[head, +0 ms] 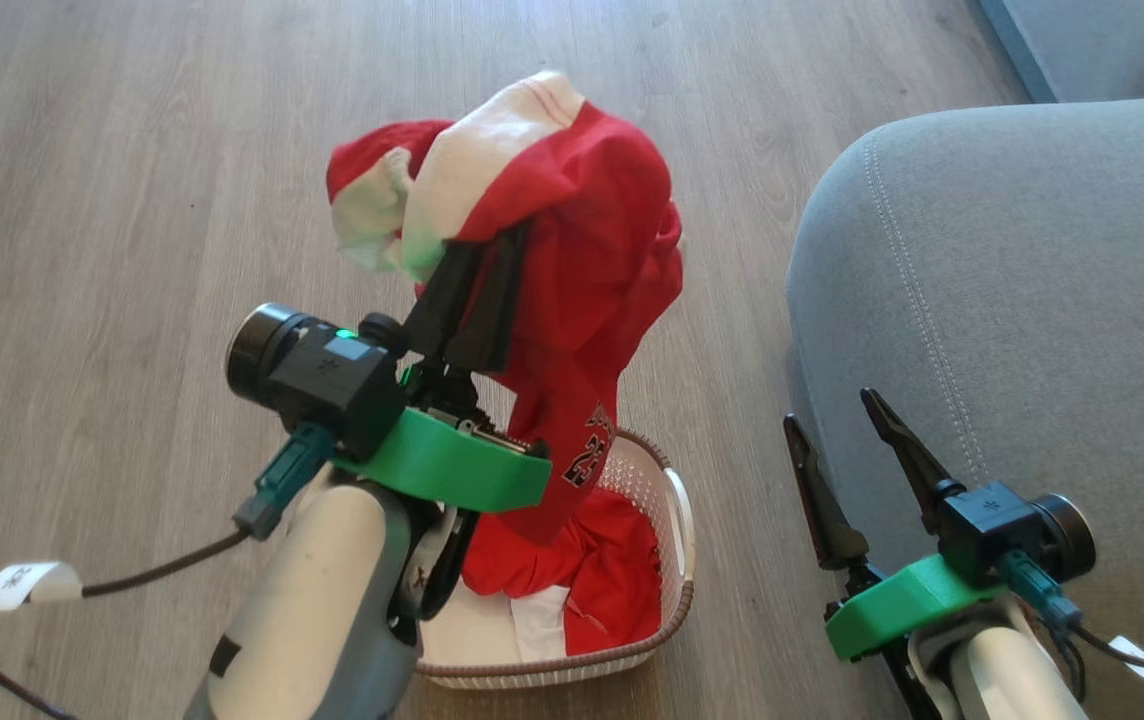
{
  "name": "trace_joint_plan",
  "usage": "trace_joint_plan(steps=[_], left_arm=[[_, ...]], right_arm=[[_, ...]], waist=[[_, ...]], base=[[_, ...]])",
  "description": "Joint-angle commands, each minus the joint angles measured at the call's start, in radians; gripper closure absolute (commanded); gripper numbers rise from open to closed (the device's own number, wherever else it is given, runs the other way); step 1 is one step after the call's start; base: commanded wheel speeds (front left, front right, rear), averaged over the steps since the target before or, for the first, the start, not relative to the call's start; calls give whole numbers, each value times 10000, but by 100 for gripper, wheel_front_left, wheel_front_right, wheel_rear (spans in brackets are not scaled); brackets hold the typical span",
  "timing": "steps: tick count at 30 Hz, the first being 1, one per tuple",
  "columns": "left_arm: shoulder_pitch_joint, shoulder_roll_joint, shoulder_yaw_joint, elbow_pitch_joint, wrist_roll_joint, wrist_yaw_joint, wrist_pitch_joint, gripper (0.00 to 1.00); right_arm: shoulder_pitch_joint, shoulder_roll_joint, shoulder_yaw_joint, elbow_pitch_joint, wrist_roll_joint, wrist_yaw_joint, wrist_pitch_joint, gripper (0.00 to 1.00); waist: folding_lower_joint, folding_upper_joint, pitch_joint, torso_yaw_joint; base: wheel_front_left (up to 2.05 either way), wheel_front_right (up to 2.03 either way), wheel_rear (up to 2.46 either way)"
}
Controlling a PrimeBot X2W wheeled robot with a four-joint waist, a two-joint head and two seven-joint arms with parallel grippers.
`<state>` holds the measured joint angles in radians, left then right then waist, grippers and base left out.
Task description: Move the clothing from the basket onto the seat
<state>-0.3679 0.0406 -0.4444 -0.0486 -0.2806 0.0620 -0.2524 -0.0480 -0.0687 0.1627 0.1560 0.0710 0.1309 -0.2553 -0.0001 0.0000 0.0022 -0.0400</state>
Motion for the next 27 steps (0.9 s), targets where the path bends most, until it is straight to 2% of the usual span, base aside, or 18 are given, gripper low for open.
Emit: trace_joint_plan(steps=[1, 12, 20, 27], left_arm=[[-569, 97, 377, -447, 80, 29, -93, 100], [-616, 97, 321, -565, 165, 39, -93, 100], [-625, 97, 357, -435, 160, 11, -93, 100], [-659, 97, 195, -305, 130, -56, -93, 100]], right_arm=[[-91, -59, 195, -423, -38, -2, -65, 0], [326, -131, -90, -1262, 189, -2, -65, 0], [253, -951, 1324, -2373, 543, -2, -65, 0], [15, -1472, 2142, -3168, 527, -2, -65, 0]], waist=[[1, 0, 0, 1], [1, 0, 155, -7], [1, 0, 241, -83], [1, 0, 247, -57]], base=[[0, 0, 0], [0, 0, 0], [0, 0, 0], [0, 0, 0]])
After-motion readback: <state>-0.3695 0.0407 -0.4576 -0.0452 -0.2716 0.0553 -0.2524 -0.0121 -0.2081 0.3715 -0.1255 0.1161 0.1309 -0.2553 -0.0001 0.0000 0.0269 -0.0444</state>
